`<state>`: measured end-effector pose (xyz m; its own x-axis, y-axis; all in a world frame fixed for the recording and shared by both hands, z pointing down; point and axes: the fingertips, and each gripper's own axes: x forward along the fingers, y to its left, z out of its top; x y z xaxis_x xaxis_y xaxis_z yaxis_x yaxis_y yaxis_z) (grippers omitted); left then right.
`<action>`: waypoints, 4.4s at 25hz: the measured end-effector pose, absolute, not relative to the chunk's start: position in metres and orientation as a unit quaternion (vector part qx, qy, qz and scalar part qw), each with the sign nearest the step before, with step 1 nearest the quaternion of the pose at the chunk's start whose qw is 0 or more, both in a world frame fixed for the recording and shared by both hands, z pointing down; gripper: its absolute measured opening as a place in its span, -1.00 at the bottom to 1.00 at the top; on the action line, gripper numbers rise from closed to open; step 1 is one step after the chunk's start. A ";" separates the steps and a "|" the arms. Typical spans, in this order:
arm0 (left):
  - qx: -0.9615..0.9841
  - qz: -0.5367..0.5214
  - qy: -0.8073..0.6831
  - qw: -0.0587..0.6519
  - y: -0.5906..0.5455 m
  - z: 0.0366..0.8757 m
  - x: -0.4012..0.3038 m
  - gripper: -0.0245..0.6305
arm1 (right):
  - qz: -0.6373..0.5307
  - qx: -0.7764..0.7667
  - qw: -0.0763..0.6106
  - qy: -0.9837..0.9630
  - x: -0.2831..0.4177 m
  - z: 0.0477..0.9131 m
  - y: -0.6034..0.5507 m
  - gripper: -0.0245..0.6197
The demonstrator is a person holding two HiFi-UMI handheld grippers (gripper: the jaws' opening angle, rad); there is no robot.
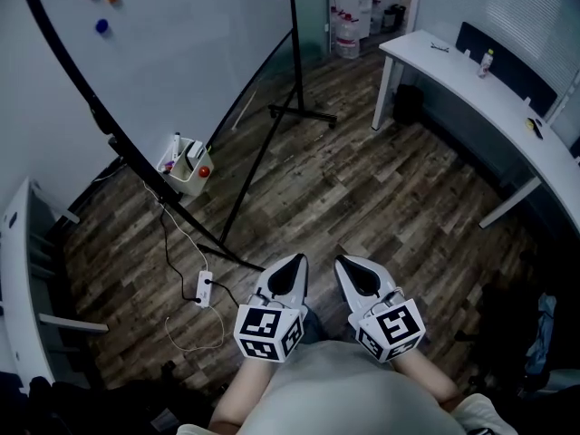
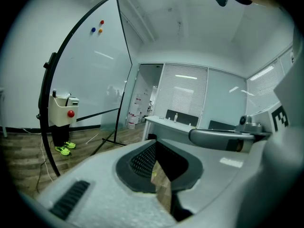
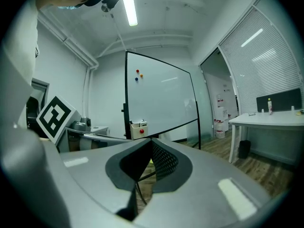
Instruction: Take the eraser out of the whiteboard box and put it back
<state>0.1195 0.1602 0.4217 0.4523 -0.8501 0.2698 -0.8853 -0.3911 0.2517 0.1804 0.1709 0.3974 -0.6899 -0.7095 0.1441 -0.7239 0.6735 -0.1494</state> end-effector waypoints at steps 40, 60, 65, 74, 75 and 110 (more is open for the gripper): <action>0.826 0.060 -0.526 0.194 -0.018 0.431 -0.017 -0.91 | 0.089 0.393 0.044 -0.914 0.054 0.387 -0.015 -0.91; 0.802 0.063 -0.562 0.191 -0.042 0.435 -0.087 -0.91 | 0.077 0.337 0.038 -0.938 -0.022 0.384 -0.051 -0.91; 0.786 0.060 -0.583 0.195 -0.044 0.434 -0.099 -0.91 | 0.082 0.313 0.037 -0.945 -0.033 0.383 -0.056 -0.91; 0.748 0.043 -0.633 0.197 -0.056 0.427 -0.113 -0.91 | 0.072 0.247 0.043 -0.966 -0.054 0.372 -0.077 -0.91; 0.743 0.041 -0.638 0.198 -0.057 0.427 -0.114 -0.91 | 0.070 0.239 0.042 -0.968 -0.056 0.371 -0.080 -0.91; 0.514 -0.015 -0.837 0.190 -0.061 0.424 -0.166 -0.91 | 0.007 -0.092 0.079 -0.993 -0.134 0.390 -0.113 -0.59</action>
<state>-0.1663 -0.0610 0.4244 -0.3999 -0.8651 0.3027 -0.8541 0.4716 0.2194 -0.1343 -0.1127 0.3896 -0.9707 0.1835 0.1554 0.1813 0.9830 -0.0287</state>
